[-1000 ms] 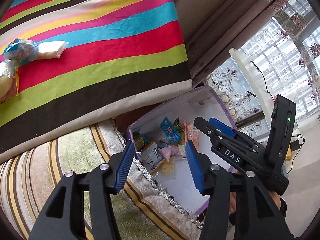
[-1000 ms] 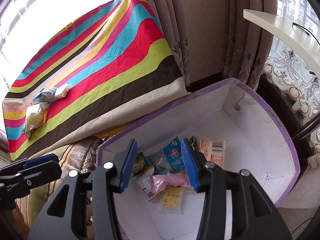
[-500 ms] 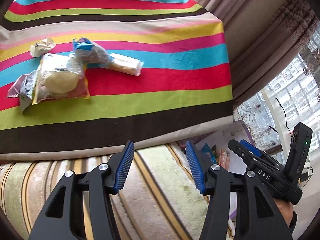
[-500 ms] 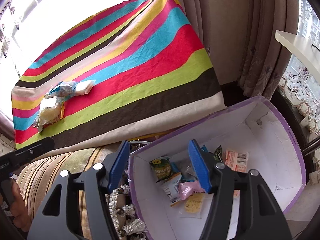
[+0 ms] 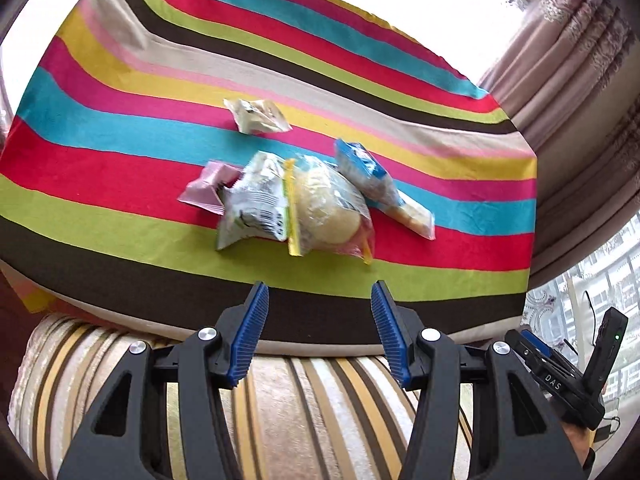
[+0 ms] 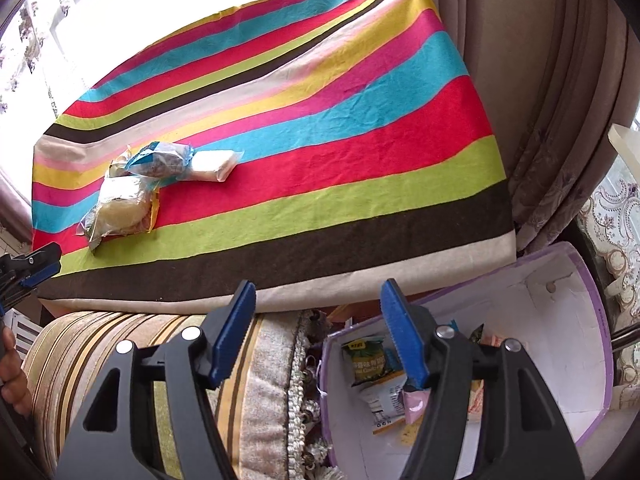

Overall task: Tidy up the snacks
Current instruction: 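Move both open tools back over the remaining snacks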

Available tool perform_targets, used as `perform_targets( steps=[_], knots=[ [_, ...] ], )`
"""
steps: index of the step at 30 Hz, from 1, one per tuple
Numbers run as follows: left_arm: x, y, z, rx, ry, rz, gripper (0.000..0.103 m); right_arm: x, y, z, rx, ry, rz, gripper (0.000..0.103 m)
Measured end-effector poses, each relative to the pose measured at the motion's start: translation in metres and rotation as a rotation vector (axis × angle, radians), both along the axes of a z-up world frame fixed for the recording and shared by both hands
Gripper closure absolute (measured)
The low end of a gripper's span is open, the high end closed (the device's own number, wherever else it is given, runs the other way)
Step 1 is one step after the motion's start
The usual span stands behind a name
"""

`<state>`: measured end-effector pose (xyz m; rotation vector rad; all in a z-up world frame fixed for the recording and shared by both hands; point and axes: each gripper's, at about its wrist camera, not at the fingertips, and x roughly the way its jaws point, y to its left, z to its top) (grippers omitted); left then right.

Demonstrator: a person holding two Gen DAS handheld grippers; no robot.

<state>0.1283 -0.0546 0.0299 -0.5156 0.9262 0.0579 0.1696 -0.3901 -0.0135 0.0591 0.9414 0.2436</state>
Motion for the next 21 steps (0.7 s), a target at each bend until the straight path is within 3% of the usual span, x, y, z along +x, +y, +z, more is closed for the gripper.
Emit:
perform_targets(
  steps=[10, 21],
  knots=[
    [0.011, 0.062, -0.001, 0.040, -0.004, 0.100, 0.053, 0.034, 0.059, 0.012, -0.122, -0.067, 0.152, 0.030],
    [0.064, 0.084, -0.021, 0.074, 0.047, 0.047, 0.054, 0.085, 0.124, 0.007, -0.256, -0.096, 0.353, 0.026]
  ],
)
